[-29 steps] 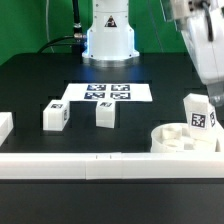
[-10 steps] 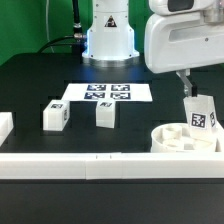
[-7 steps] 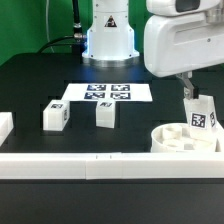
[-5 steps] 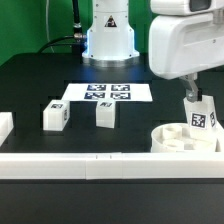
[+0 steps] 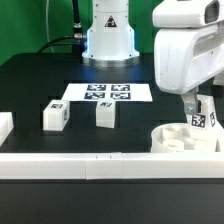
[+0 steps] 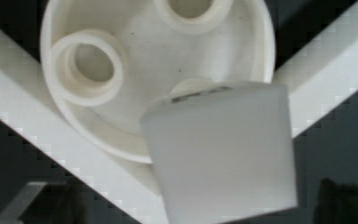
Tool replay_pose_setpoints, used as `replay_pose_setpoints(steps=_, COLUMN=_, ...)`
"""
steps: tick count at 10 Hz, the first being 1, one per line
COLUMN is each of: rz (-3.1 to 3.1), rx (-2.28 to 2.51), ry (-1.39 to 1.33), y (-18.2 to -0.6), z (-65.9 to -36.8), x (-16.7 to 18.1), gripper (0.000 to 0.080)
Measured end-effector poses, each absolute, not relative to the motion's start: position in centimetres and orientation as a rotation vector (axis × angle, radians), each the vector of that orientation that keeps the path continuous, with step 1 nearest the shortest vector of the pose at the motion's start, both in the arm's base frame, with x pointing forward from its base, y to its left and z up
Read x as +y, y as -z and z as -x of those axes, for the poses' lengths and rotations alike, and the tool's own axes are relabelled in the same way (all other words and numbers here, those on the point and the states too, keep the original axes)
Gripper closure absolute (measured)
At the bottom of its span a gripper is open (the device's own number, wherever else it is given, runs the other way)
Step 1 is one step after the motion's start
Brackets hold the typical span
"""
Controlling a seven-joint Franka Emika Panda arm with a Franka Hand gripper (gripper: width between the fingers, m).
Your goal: Assemble stool
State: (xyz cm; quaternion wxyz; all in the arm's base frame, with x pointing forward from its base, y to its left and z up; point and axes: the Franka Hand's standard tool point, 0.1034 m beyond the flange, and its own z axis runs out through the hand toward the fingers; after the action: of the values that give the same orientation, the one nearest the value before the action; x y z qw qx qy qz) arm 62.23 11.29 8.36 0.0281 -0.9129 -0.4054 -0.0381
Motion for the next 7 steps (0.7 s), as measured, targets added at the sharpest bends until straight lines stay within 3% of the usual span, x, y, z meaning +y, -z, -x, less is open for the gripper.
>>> replay_pose_setpoints(steps=3, rz=2.821, rx=-1.236, ry=0.094, y=-7.52, z=-62.03, x=10.83, gripper=0.0150)
replay_pose_setpoints(steps=4, rz=2.821, rx=-1.236, ry=0.097, y=-7.51, z=-62.05, x=10.88, gripper=0.0280)
replay_pose_setpoints(steps=5, rz=2.821, rx=-1.236, ry=0.097, y=-7.51, z=-62.06, x=10.84, gripper=0.0280)
replay_pose_setpoints(steps=6, rz=2.827, rx=-1.220, ry=0.096, y=-7.49, z=-62.05, x=10.84, gripper=0.0416)
replay_pose_setpoints(steps=7, rz=2.835, rx=-1.201, ry=0.095, y=-7.46, z=-62.04, x=10.82, gripper=0.0462)
